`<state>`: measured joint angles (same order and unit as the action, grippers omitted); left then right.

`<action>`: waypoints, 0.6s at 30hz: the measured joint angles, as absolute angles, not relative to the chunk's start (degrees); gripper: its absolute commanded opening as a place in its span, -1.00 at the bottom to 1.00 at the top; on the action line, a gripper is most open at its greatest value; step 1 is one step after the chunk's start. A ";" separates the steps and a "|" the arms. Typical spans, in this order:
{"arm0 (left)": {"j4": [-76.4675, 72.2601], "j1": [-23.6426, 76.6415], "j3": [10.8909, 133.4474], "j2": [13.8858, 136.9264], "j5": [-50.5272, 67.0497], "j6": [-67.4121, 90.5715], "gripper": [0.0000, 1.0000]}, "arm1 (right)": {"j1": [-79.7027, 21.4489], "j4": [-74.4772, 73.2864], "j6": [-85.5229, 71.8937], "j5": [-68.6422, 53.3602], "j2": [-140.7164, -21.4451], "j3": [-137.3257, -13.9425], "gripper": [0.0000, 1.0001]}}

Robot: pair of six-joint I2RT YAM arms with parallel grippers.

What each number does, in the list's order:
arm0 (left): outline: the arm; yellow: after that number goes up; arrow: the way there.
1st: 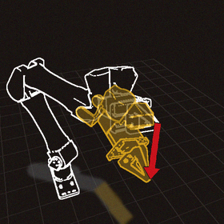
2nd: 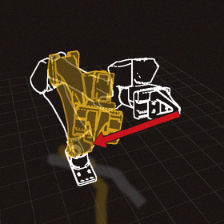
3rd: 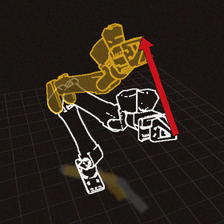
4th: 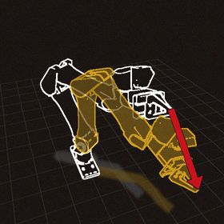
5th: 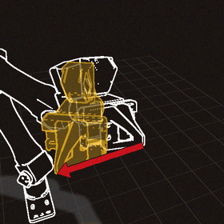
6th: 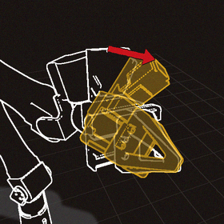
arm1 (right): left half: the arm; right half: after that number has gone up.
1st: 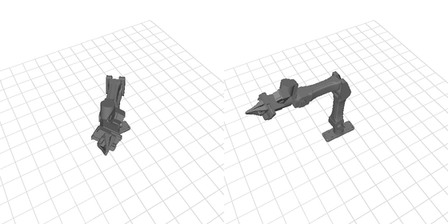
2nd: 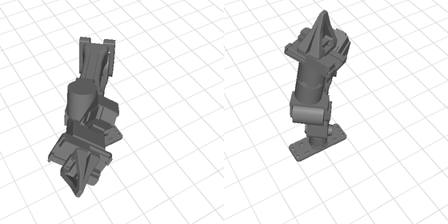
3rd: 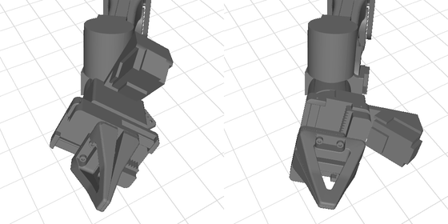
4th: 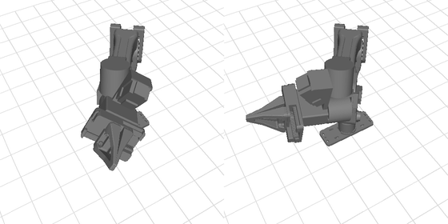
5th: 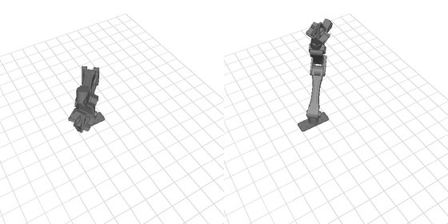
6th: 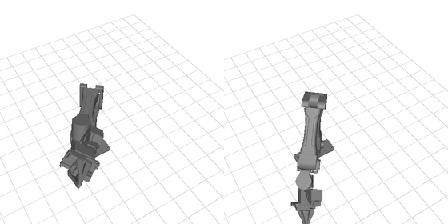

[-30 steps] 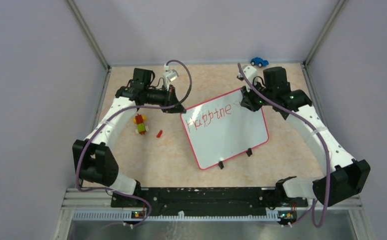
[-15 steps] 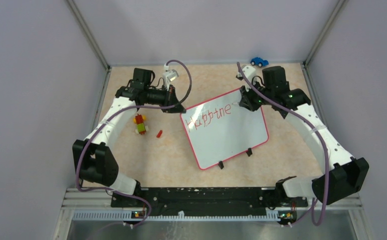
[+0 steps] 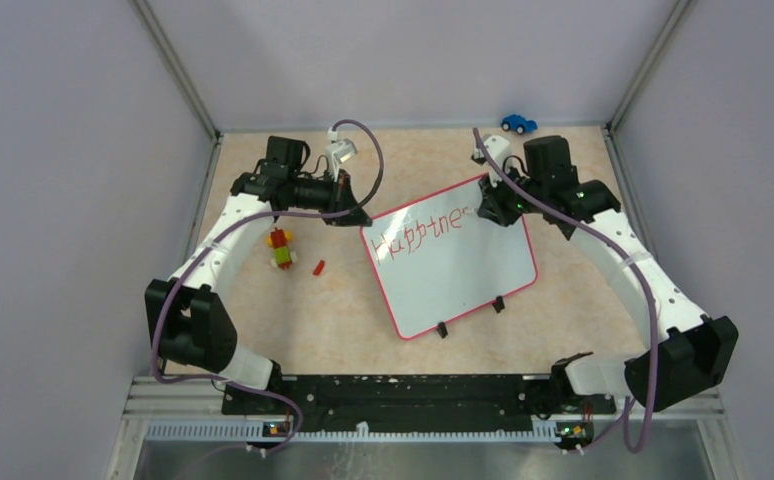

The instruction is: Write a sentence on the whiteboard

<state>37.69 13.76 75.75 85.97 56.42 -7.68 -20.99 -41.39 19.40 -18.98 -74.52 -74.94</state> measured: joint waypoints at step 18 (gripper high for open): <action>37.69 13.80 75.75 85.97 56.36 -7.66 -1.00 | -20.53 -41.74 20.23 -17.58 -73.12 -72.99 -1.00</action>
